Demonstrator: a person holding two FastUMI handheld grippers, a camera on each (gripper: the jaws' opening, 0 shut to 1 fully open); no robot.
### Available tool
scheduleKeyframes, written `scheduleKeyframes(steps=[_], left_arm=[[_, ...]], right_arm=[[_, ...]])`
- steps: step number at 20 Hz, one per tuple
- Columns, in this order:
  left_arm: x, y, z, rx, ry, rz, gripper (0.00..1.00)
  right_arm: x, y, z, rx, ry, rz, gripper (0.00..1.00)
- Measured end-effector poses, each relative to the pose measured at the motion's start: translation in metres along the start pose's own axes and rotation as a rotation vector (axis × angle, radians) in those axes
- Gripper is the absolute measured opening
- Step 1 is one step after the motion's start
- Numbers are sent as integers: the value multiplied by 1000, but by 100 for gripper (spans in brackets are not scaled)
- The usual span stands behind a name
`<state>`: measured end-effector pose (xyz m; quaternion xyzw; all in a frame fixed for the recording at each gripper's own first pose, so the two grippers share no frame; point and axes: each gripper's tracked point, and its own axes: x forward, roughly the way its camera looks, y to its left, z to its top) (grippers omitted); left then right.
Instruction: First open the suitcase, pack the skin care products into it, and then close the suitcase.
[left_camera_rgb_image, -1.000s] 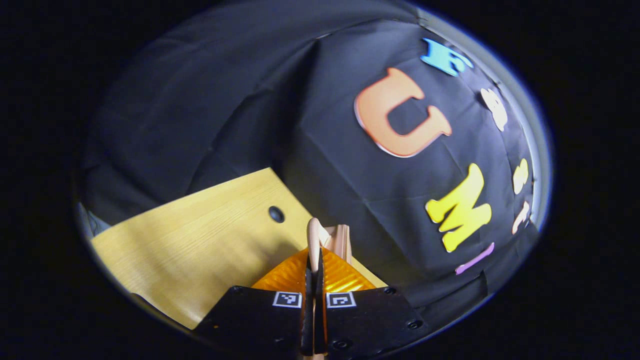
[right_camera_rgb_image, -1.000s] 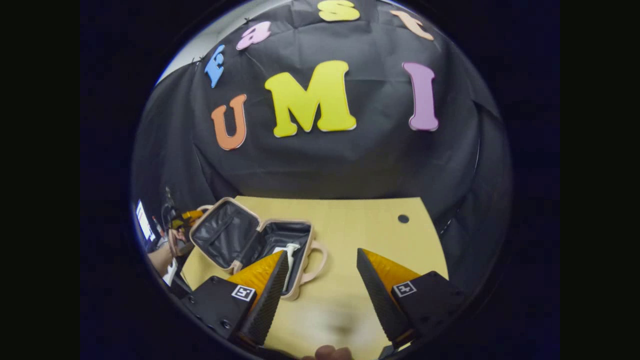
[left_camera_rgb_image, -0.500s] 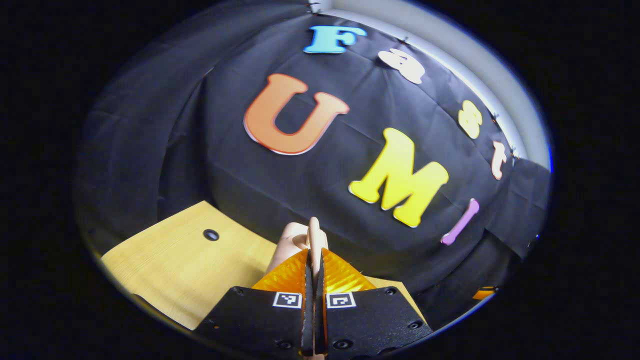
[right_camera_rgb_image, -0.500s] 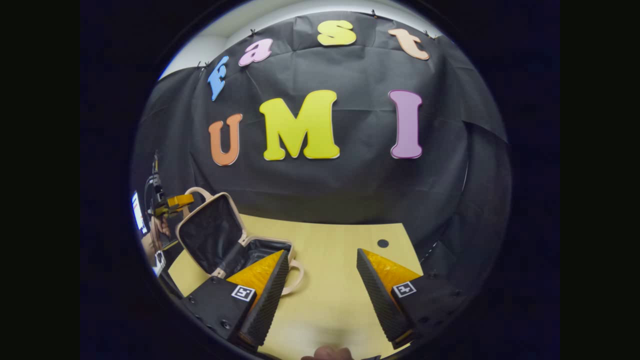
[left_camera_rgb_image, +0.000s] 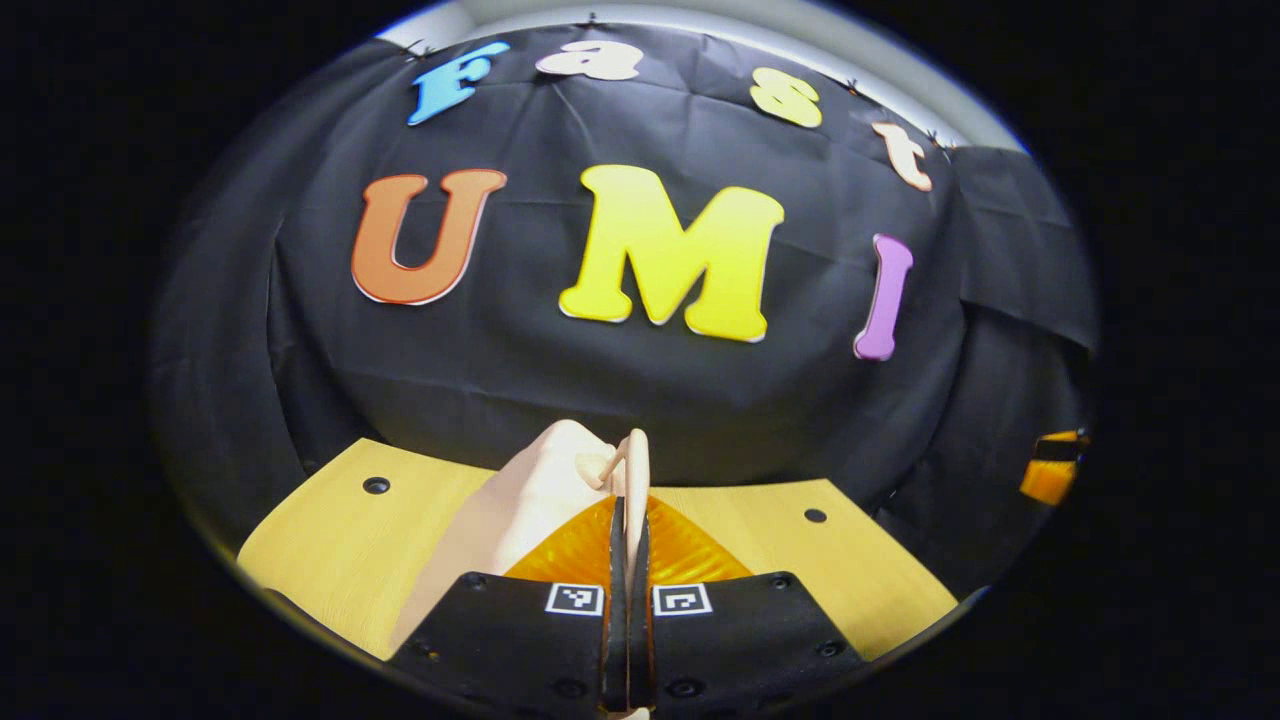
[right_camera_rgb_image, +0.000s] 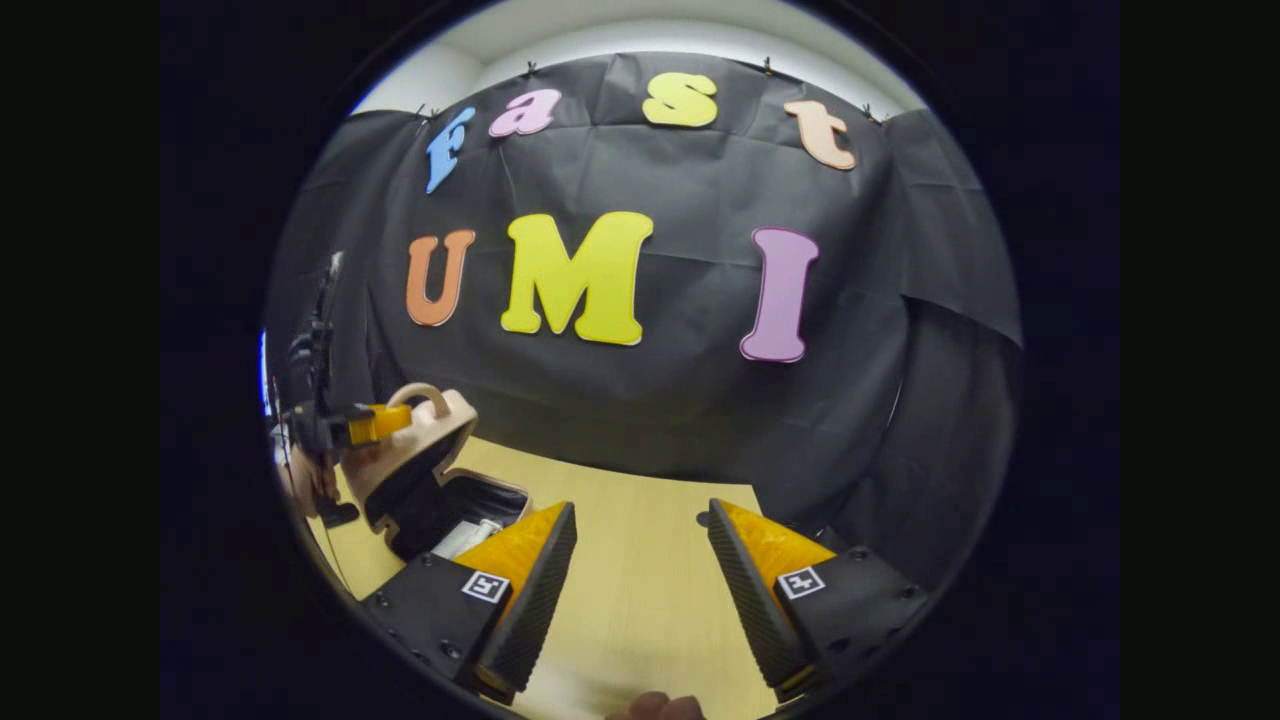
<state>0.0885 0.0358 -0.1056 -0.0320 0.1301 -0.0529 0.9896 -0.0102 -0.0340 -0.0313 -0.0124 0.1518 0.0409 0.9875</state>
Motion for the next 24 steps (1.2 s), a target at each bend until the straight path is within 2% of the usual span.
scheduleKeyframes(steps=[2,5,8,9,11,12,13,17,23,24], left_arm=[[10,-25,-20,72,27,-1,4],[31,-53,-53,150,100,-9,4],[38,-81,-90,212,175,-11,4],[41,-88,-104,208,203,-13,4],[47,-99,-126,218,246,-15,4],[52,-98,-134,223,270,-8,4],[54,-100,-143,219,288,-7,4],[58,-108,-167,221,339,8,5],[66,-122,-193,190,432,47,12],[65,-125,-193,188,435,49,16]], right_arm=[[-4,-18,-6,11,12,-27,76],[-10,-44,-11,18,31,-73,78],[-15,-63,-22,31,56,-104,76],[-16,-70,-25,31,60,-110,78],[-18,-81,-31,28,75,-122,76],[-20,-86,-36,26,86,-125,78],[-20,-91,-40,25,95,-128,76],[-15,-106,-51,44,125,-122,79],[-12,-117,-62,64,151,-86,78],[-11,-120,-62,62,151,-87,78]])
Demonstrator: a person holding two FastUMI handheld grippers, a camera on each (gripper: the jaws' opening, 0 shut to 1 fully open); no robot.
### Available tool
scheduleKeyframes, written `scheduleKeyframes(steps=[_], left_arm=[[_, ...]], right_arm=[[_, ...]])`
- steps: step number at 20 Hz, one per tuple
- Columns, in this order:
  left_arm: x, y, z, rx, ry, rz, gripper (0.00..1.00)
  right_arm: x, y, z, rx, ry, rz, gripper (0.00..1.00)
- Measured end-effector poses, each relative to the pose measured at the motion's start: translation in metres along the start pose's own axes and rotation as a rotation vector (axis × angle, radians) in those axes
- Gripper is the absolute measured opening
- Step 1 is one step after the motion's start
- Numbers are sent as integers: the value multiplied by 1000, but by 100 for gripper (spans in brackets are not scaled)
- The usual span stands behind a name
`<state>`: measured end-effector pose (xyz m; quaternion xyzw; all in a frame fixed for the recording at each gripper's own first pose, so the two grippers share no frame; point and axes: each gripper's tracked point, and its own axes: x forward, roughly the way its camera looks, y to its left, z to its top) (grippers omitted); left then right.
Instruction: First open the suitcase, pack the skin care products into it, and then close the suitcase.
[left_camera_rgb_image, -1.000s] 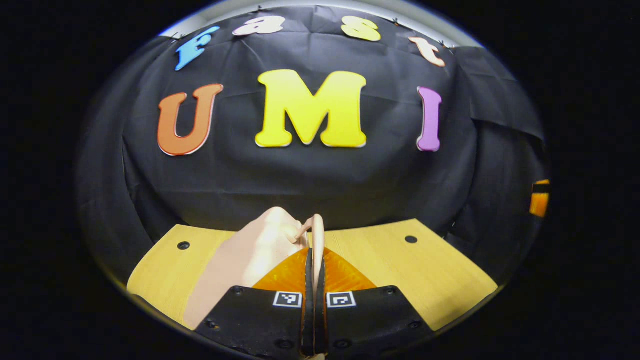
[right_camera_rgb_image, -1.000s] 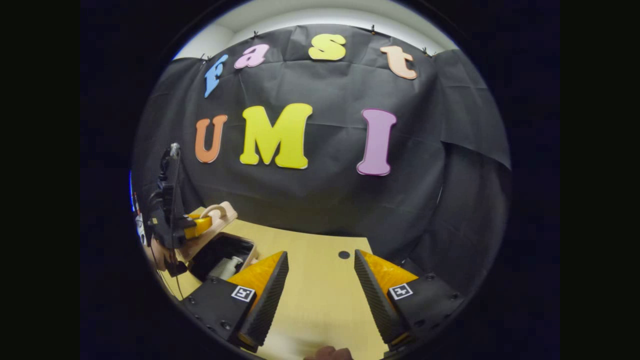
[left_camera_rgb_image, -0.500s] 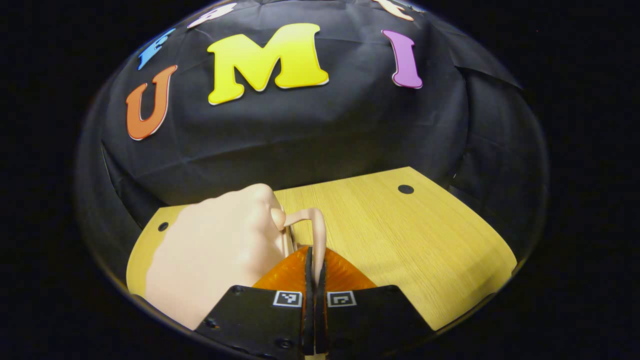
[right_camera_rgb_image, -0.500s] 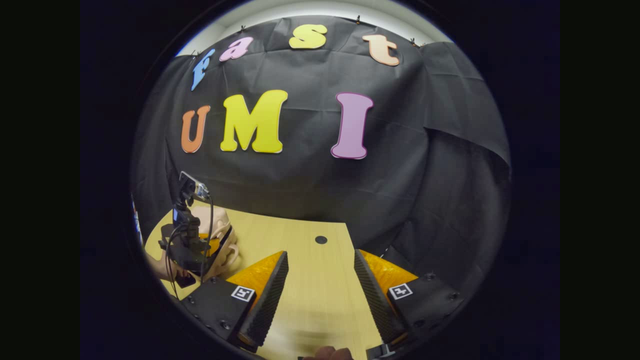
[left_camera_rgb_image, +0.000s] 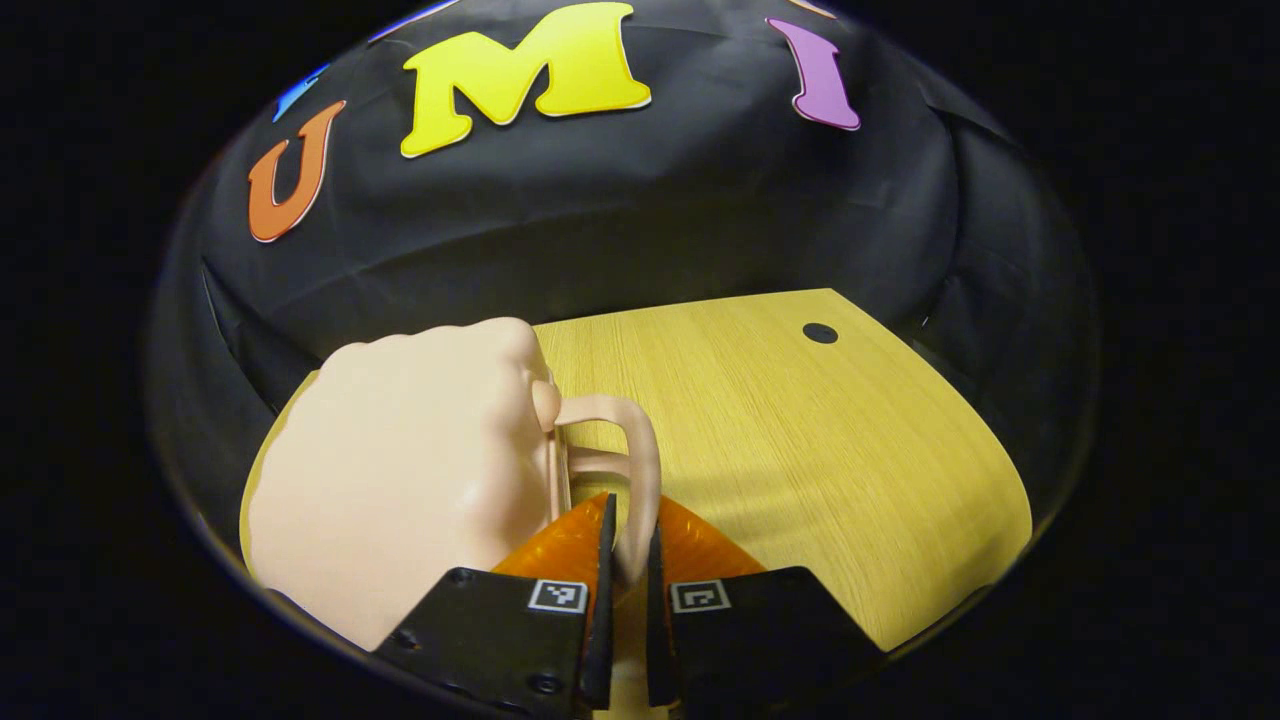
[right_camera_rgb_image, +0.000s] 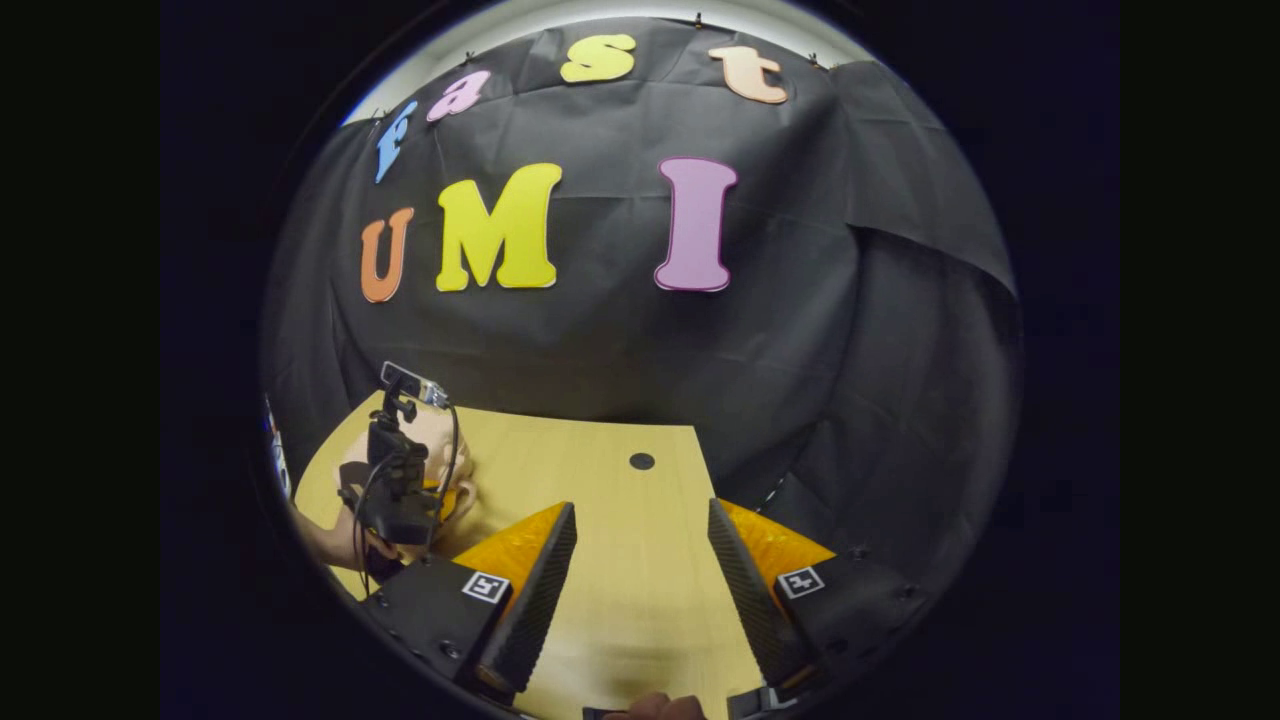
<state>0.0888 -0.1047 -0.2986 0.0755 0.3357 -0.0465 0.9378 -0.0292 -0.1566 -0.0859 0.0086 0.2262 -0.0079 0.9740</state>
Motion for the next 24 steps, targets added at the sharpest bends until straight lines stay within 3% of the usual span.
scheduleKeyframes(steps=[3,5,6,7,8,10,12,17,21,24], left_arm=[[-2,-2,-1,-33,31,-15,22],[-11,-12,6,-60,29,-78,29],[-15,-20,6,-74,30,-111,54],[-24,-23,10,-69,31,-115,57],[-33,-22,17,-53,15,-105,80],[-55,-19,44,-54,-53,-92,89],[-86,-8,87,-63,-161,-80,92],[-182,46,199,-64,-449,6,92],[-256,91,234,-110,-632,79,95],[-268,102,241,-120,-676,80,97]], right_arm=[[4,-2,1,10,0,8,78],[10,2,3,18,1,28,78],[13,6,7,17,-4,38,78],[13,12,11,16,-15,50,78],[16,19,18,15,-27,62,77],[24,37,32,21,-52,91,78],[29,62,55,16,-100,117,78],[20,109,136,-40,-304,90,78],[10,127,162,-3,-403,41,79],[6,152,162,27,-421,36,79]])
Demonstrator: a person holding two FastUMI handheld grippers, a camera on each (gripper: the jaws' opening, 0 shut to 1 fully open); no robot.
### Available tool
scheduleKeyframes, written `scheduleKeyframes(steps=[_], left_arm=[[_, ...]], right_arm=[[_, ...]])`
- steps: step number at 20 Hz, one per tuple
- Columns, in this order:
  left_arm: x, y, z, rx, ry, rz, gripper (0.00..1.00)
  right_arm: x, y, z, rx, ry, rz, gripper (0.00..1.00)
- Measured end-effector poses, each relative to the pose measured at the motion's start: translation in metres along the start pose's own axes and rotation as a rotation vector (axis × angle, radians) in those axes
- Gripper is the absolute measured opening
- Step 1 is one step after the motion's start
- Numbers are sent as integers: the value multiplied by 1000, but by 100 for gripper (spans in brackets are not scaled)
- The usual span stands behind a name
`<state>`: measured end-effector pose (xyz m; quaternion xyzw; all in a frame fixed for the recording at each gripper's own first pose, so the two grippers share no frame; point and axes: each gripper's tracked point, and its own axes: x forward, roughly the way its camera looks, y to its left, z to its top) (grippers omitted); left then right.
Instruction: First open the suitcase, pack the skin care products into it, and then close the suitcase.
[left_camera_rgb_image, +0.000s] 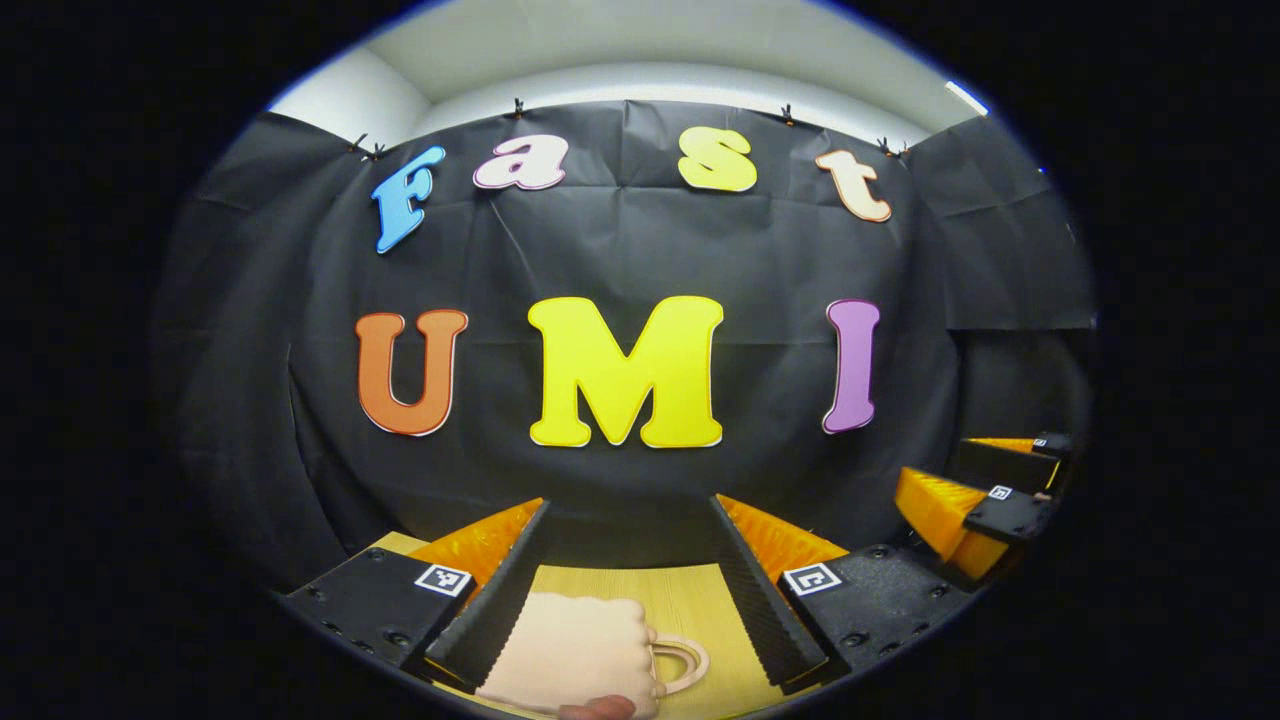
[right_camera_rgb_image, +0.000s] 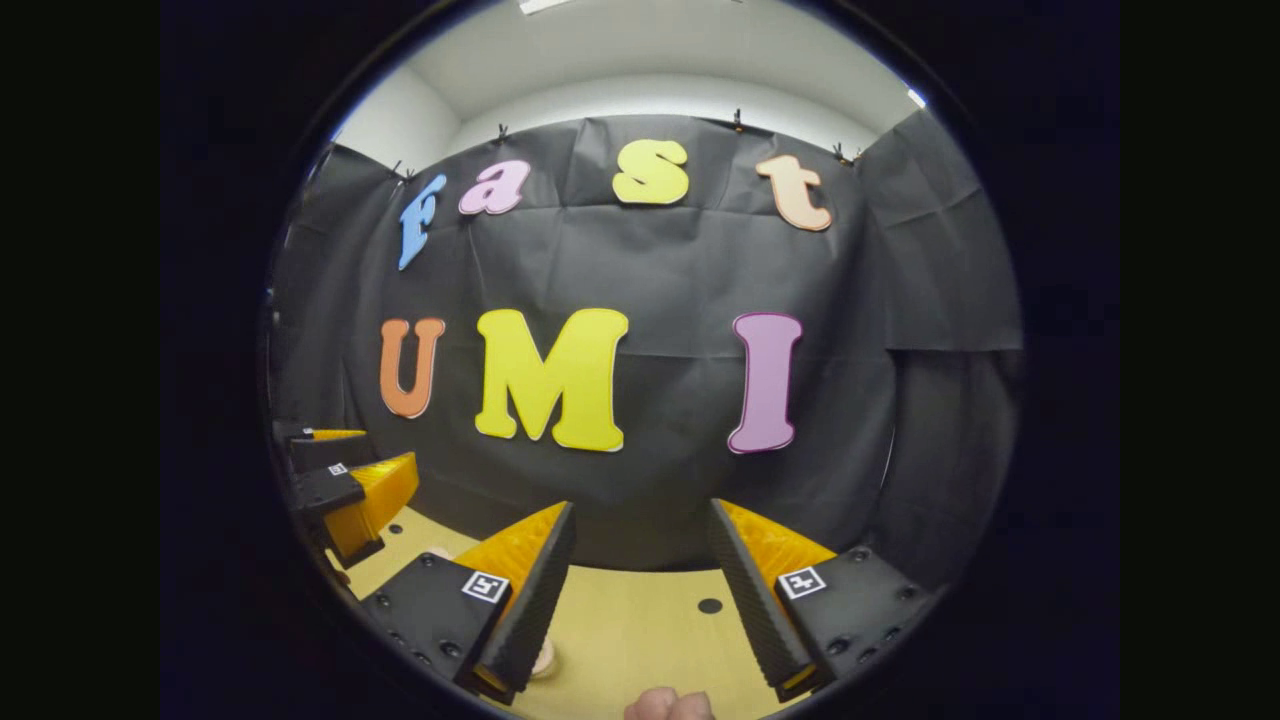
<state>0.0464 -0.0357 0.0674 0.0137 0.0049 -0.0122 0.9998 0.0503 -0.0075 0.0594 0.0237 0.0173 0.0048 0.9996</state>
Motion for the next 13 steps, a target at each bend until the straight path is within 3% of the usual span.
scheduleKeyframes(steps=[1,2,13], left_arm=[[-3,2,-3,-11,2,-3,88],[-6,4,-7,-22,13,-6,97],[-14,27,-13,-44,33,16,98]], right_arm=[[-2,8,-1,2,-3,2,79],[-4,17,0,-3,-11,13,79],[-6,36,4,-41,-31,25,77]])
